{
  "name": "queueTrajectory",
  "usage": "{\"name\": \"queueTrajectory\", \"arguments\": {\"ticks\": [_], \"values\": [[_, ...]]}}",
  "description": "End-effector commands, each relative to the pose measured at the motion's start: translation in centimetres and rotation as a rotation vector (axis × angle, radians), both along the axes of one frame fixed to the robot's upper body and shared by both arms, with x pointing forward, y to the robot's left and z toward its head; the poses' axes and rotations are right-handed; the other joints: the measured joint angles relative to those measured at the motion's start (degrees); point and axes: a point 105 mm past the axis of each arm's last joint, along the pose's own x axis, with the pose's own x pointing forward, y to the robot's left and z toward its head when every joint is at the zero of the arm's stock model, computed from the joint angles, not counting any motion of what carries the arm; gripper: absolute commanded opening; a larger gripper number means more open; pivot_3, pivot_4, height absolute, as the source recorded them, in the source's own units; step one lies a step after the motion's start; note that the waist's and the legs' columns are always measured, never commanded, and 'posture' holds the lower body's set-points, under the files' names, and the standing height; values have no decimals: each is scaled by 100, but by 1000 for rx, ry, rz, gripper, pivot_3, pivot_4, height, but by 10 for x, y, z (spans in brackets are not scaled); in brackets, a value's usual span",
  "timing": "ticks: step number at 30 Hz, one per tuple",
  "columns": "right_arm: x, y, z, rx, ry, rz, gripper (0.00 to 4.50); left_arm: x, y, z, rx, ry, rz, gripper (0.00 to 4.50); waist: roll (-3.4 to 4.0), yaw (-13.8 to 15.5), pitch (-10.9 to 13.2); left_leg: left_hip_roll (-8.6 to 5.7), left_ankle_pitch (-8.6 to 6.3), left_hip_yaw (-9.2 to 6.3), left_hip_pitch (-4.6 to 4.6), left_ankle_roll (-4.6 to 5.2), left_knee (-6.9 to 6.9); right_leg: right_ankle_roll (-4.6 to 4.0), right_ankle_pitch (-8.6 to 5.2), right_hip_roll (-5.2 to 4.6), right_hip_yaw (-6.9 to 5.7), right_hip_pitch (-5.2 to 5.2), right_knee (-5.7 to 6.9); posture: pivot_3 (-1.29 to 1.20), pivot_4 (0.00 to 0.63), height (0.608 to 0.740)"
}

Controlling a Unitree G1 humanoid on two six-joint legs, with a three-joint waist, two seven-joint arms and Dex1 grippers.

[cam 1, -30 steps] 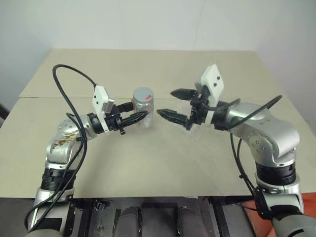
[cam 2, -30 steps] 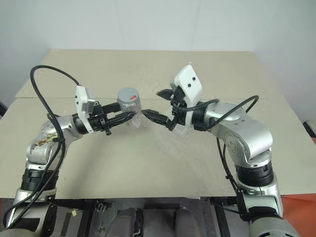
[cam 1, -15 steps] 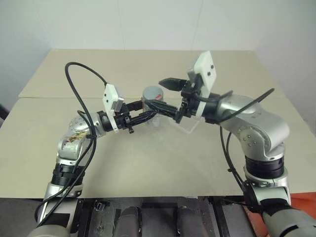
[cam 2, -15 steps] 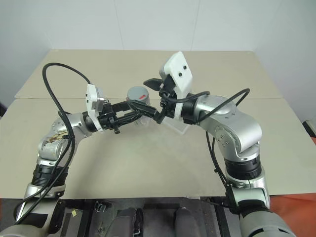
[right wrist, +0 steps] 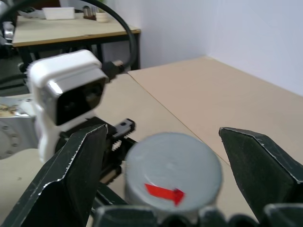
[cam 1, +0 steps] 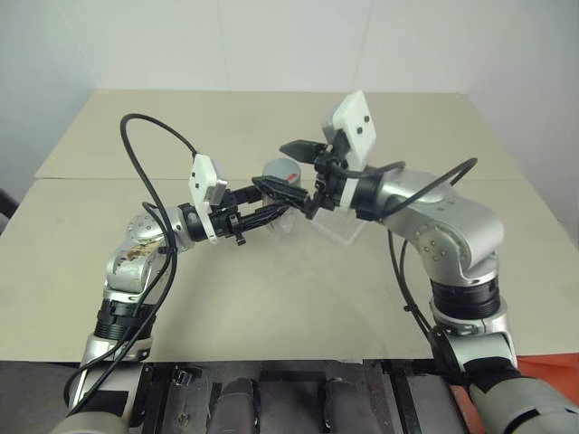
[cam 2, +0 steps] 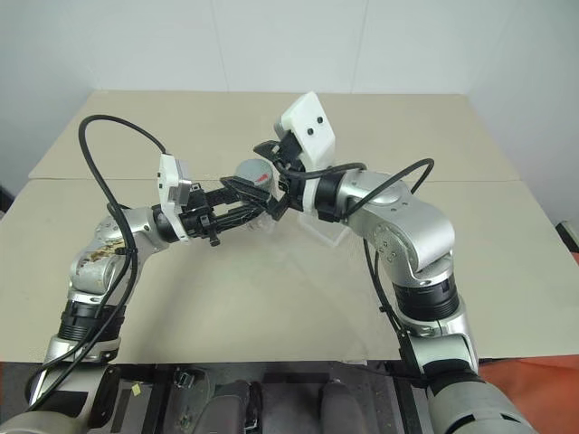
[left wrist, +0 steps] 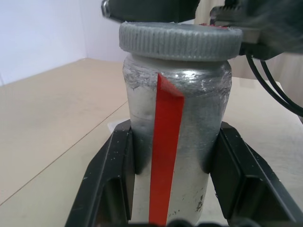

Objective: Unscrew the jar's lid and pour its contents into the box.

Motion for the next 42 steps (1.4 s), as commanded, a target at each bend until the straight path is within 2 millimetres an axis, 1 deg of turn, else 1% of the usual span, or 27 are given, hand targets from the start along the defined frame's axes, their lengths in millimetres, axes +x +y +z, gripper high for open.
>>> {"name": "queueTrajectory", "arguments": {"ticks": [1, 10, 21, 42], "values": [[-1, -6, 15, 14, -66, -21, 4455, -4, 0, 12, 0, -61, -10, 1852, 0, 2, 0, 0, 0, 0, 0, 0, 0, 0, 0, 0, 0, 0, 0, 0, 150, 740], [1, -15, 9, -6, -59, -50, 4455, -4, 7, 18, 3, -78, 1, 1852, 0, -2, 0, 0, 0, 0, 0, 0, 0, 0, 0, 0, 0, 0, 0, 0, 150, 740], [3, -25, 7, -21, -60, -75, 4455, -9, 13, 20, 12, -86, -4, 1852, 0, -2, 0, 0, 0, 0, 0, 0, 0, 0, 0, 0, 1, -1, 0, 0, 150, 740], [6, -35, 6, -31, -67, -99, 4455, -16, 16, 22, 15, -91, -23, 1852, 0, -2, 0, 0, 0, 0, 0, 0, 0, 0, 0, 0, 0, 0, -1, 0, 150, 740]]}}
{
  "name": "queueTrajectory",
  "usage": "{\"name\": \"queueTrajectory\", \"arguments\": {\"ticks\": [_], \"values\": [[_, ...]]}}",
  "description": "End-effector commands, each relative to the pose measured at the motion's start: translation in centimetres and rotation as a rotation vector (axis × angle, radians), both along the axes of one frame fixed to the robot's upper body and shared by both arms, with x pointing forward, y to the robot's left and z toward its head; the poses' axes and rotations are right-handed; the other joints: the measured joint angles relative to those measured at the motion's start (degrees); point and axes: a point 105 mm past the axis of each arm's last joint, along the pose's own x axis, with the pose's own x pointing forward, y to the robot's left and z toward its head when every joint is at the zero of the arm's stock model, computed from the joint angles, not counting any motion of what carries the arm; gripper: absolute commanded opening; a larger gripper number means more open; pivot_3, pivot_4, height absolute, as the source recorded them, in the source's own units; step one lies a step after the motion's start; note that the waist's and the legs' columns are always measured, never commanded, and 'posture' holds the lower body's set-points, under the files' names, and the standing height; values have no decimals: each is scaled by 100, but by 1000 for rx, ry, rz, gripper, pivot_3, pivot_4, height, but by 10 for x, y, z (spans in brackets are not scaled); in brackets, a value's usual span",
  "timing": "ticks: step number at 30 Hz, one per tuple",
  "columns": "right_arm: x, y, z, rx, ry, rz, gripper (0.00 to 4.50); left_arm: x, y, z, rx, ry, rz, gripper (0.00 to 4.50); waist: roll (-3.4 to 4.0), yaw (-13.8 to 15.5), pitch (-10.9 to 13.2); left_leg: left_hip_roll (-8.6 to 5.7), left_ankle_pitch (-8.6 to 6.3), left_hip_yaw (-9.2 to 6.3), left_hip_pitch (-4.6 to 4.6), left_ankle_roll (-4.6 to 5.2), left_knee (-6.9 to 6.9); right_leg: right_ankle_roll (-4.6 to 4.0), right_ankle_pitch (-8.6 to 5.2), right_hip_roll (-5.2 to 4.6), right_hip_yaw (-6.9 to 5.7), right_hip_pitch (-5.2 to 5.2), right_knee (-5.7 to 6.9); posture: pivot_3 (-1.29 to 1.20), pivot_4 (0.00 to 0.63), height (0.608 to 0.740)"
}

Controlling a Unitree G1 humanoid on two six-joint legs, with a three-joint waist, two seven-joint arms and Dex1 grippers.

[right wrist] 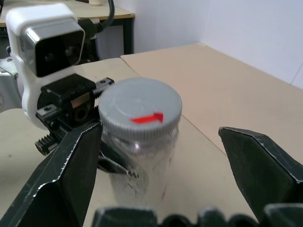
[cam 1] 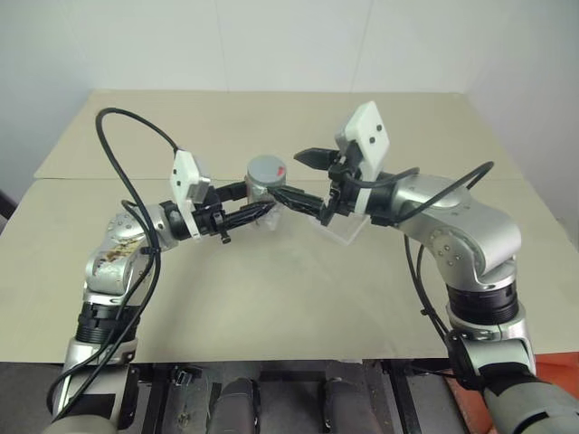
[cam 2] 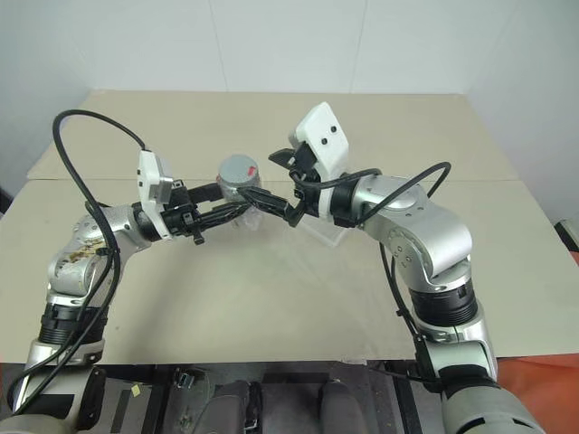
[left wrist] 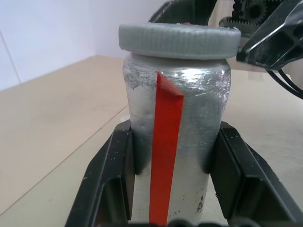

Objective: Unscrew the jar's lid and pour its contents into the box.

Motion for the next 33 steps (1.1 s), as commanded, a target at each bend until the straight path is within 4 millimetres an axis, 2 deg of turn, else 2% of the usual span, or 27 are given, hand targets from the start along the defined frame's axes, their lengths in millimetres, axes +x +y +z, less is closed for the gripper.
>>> {"name": "queueTrajectory", "arguments": {"ticks": [1, 21, 25, 28, 30, 33], "values": [[6, -17, 15, 36, -59, -73, 4455, -13, -5, 14, -11, -63, -67, 1852, 0, 0, 0, 0, 0, 1, 0, 0, 0, 0, 0, 0, 0, 0, 0, 0, 150, 740], [7, -26, 14, 12, -57, -91, 4455, -20, -6, 10, -6, -39, -102, 1852, 0, -2, 0, 0, 0, 7, 0, 0, 0, 0, 0, 0, 1, 0, -1, 0, 150, 740], [7, -34, 11, -12, -54, -102, 4455, -14, -1, 9, -5, -39, -71, 1852, 0, 7, 0, 0, 0, 8, 0, 0, 0, 0, 0, 0, 0, 1, -2, 0, 150, 740], [2, -40, 9, -27, -51, -92, 4455, -2, 3, 9, -18, -43, 5, 1852, 0, 11, 0, 0, 0, 9, 0, 0, 0, 0, 0, 0, 0, 2, -3, 0, 150, 740], [-5, -38, 9, -27, -54, -59, 4455, 5, 2, 9, -20, -41, 47, 1852, 0, 8, 0, 0, 0, 8, 0, 0, 0, 0, 0, 0, 0, 2, -3, 0, 150, 740], [-17, -29, 10, -3, -58, 6, 4455, 5, -5, 6, -17, -35, 21, 1852, 0, -4, 0, 0, 0, 3, 0, 0, 0, 0, 0, 0, 0, 2, -4, 0, 150, 740]]}}
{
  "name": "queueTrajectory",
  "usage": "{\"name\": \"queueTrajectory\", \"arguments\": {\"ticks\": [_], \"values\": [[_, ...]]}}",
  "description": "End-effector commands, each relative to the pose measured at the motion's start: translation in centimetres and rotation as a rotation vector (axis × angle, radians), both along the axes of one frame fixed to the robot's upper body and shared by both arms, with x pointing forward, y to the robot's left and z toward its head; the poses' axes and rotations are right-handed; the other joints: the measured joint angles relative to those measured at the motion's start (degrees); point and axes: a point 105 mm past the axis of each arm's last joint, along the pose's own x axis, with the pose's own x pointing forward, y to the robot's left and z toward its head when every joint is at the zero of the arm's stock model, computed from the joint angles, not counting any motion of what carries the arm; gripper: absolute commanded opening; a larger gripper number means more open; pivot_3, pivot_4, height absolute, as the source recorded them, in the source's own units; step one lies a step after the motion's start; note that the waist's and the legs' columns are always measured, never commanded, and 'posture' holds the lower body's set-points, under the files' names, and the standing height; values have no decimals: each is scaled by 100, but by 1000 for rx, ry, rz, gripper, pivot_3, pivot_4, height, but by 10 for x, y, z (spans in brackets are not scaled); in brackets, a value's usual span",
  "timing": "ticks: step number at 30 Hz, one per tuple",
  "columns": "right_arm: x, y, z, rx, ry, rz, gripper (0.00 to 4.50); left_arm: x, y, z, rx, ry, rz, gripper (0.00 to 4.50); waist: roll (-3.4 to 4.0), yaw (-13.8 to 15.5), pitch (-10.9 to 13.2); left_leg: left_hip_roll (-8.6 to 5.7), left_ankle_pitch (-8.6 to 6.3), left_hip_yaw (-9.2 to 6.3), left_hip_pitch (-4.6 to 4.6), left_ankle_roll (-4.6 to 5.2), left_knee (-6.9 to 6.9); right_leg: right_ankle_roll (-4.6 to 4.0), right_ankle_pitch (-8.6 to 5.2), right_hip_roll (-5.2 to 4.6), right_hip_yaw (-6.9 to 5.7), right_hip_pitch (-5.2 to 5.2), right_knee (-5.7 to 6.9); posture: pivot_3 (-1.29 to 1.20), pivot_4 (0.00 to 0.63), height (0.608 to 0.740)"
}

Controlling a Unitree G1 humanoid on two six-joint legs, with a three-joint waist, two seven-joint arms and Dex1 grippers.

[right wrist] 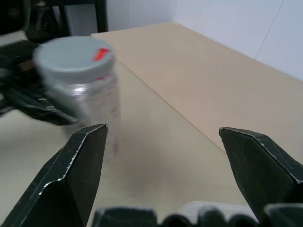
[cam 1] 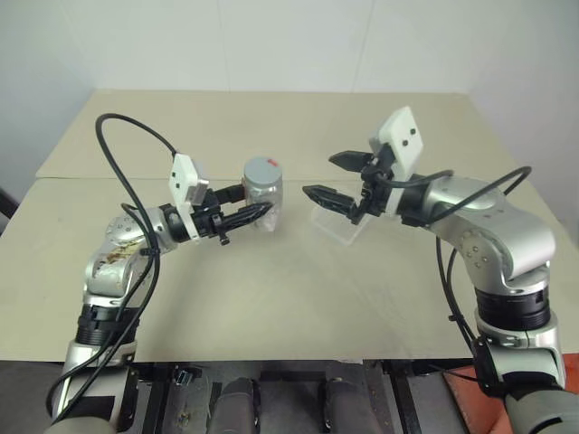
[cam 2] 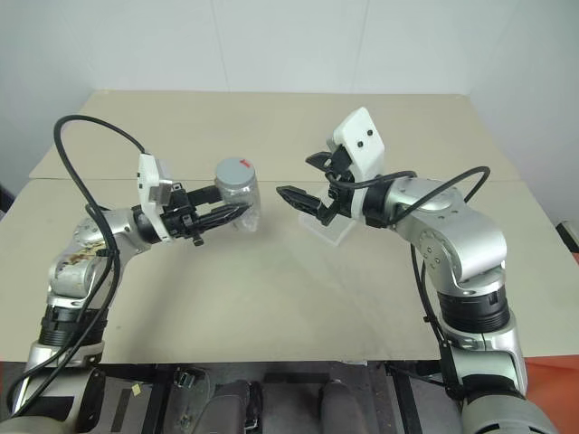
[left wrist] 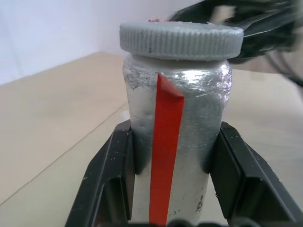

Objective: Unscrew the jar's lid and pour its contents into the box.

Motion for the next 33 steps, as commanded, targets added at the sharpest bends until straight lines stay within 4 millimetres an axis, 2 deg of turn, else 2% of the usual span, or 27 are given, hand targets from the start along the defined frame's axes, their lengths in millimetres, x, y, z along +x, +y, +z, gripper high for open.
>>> {"name": "queueTrajectory", "arguments": {"ticks": [1, 13, 21, 33], "values": [[-19, 11, 16, 43, -63, 86, 4455, -1, -9, 11, -1, -56, -25, 1852, 0, -21, 0, 1, 0, -3, 0, 0, 0, 0, 0, 0, 2, -1, -1, 0, 150, 740], [-18, 37, 26, 118, -89, 104, 4455, 1, -22, 6, -2, -46, -67, 1852, 0, -11, 0, -1, 1, -5, 0, -1, 2, 0, 0, 0, 3, -3, 8, 0, 150, 740], [-8, 55, 21, 114, -73, 72, 4455, -2, -25, 6, 0, -51, -82, 1852, 0, -20, 0, -1, 1, -3, 1, -1, 3, 0, 0, 1, 2, -4, 34, 0, 150, 740], [6, 58, 22, 127, -60, 1, 4455, -8, -23, 4, 4, -49, -90, 1852, 1, -13, 0, -1, 1, 0, 0, -2, 2, 0, 0, 0, 1, -4, 35, 0, 150, 740]]}}
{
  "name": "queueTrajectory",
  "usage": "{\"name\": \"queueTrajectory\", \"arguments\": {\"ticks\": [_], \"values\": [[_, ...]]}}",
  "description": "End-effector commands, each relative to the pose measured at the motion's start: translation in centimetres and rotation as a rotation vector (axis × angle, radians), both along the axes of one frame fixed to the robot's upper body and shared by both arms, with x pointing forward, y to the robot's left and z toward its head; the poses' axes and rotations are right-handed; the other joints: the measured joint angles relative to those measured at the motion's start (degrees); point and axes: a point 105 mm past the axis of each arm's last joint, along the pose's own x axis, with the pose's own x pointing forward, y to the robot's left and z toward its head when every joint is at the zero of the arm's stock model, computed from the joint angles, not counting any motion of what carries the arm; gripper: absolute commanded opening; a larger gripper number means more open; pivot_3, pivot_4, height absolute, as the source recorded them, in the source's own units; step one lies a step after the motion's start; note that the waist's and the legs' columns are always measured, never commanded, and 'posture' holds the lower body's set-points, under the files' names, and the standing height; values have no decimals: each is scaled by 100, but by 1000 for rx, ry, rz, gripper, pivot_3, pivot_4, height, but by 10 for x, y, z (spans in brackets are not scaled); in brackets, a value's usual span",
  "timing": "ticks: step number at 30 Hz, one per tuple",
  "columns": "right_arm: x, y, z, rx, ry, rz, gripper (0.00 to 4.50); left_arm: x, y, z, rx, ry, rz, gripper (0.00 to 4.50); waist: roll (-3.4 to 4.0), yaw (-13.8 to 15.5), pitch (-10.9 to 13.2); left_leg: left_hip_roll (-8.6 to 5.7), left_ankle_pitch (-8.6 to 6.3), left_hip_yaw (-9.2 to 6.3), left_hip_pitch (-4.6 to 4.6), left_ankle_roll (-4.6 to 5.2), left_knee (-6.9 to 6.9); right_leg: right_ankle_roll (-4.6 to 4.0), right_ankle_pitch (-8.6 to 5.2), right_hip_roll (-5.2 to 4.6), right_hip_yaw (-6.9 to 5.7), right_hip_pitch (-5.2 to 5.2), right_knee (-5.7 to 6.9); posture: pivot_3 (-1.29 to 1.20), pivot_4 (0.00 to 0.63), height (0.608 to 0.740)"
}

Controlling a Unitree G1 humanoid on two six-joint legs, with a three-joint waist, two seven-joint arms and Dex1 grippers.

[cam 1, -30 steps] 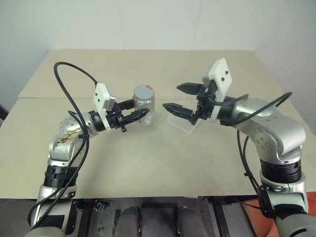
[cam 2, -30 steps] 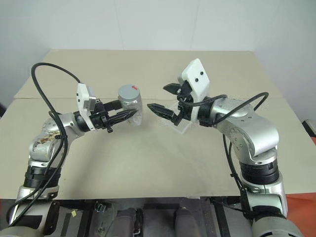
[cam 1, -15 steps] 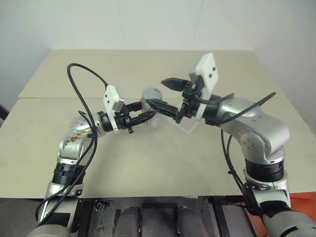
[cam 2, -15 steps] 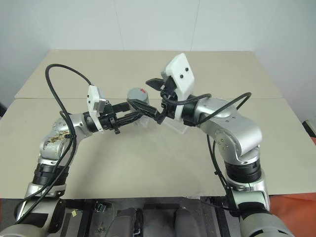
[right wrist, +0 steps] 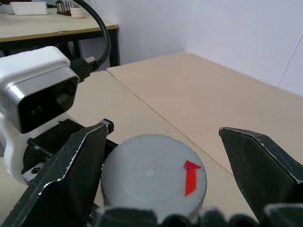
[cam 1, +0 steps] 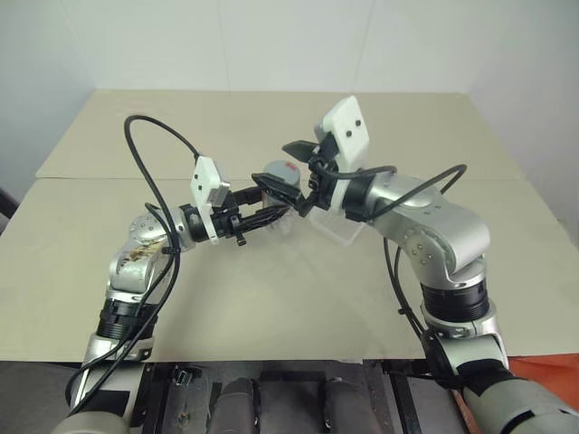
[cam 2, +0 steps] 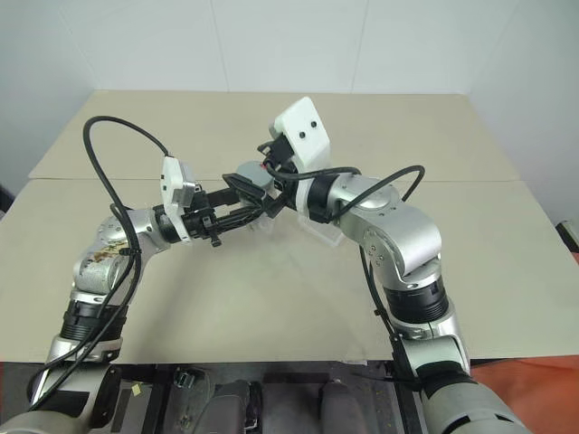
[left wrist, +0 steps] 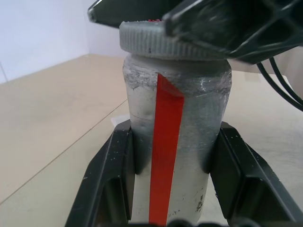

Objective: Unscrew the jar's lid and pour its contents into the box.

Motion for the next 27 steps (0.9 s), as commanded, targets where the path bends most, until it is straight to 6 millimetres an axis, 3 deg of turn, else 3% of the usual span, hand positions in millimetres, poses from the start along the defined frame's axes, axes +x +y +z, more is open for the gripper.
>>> {"name": "queueTrajectory", "arguments": {"ticks": [1, 27], "values": [[-2, -3, 12, 16, -52, -5, 4455, -7, -1, 10, -6, -42, -21, 1852, 0, -1, 0, 0, 0, 0, 0, 0, 0, 0, 0, 0, 0, 0, 0, 0, 150, 740], [-7, -29, 0, -23, -37, -39, 4455, -12, 8, 13, 1, -53, -8, 1852, 0, -1, 0, 0, 0, -2, 0, 0, 0, 0, 0, 0, 0, 0, -4, 0, 150, 740]]}}
